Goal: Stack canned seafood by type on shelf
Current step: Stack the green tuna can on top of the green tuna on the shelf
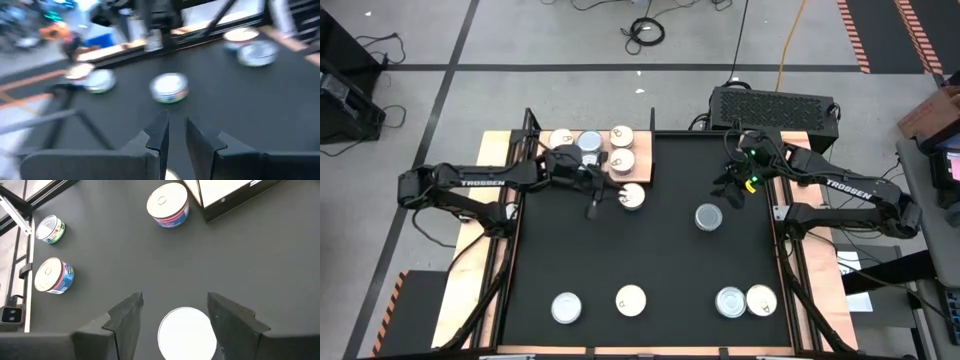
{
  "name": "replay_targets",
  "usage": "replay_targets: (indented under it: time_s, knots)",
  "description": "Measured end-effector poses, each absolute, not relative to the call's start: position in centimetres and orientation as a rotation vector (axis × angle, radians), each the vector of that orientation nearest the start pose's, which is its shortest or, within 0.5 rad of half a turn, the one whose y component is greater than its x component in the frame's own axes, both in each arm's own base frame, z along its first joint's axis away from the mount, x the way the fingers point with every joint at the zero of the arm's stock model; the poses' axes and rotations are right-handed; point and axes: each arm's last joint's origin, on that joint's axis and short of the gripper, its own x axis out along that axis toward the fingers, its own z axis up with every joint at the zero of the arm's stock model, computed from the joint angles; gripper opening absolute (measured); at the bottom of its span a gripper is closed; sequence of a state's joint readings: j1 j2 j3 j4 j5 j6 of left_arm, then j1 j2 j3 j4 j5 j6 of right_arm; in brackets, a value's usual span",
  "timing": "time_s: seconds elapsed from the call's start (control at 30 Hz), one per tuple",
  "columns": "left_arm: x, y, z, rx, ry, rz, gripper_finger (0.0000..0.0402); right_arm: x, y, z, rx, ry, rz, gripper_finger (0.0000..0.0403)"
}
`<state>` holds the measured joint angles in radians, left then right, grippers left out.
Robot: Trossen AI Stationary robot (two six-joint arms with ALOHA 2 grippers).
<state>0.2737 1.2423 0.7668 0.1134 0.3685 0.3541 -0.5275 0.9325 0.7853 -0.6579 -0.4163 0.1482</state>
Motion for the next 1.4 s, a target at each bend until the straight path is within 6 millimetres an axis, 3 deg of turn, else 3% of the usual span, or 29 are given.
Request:
replay_targets:
  time_s: [0.13, 0.3, 0.47, 0.6, 0.73, 1.13, 1.4]
  knots:
    - [26.7, 5.8, 25.3, 0.13, 0.348, -0.223, 0.0064, 16.2, -7.6, 27.0, 0.53, 0.731, -0.181, 0.0215]
    - [28.2, 5.2, 23.5, 0.174, 0.367, -0.273, 0.0064, 15.8, -7.0, 26.4, 0.542, 0.83, -0.282, 0.0215]
    - [30.4, 3.9, 21.3, 0.19, 0.363, -0.291, 0.0064, 15.1, -7.4, 25.9, 0.525, 0.881, -0.622, 0.0215]
    - [31.7, 3.7, 21.6, 0.153, 0.362, -0.139, 0.0064, 14.8, -8.7, 25.5, 0.531, 0.856, -0.867, 0.0215]
    - [32.1, 3.9, 22.5, 0.162, 0.341, -0.071, 0.0064, 15.2, -10.5, 24.5, 0.542, 0.905, -0.902, 0.0215]
    - [32.1, 3.6, 22.2, 0.108, 0.388, -0.066, 0.0064, 15.2, -17.3, 20.9, 0.569, 0.977, -1.04, 0.0215]
    - [32.0, 3.7, 21.9, 0.13, 0.416, -0.076, 0.0064, 15.0, -19.4, 19.4, 0.566, 0.988, -1.07, 0.0215]
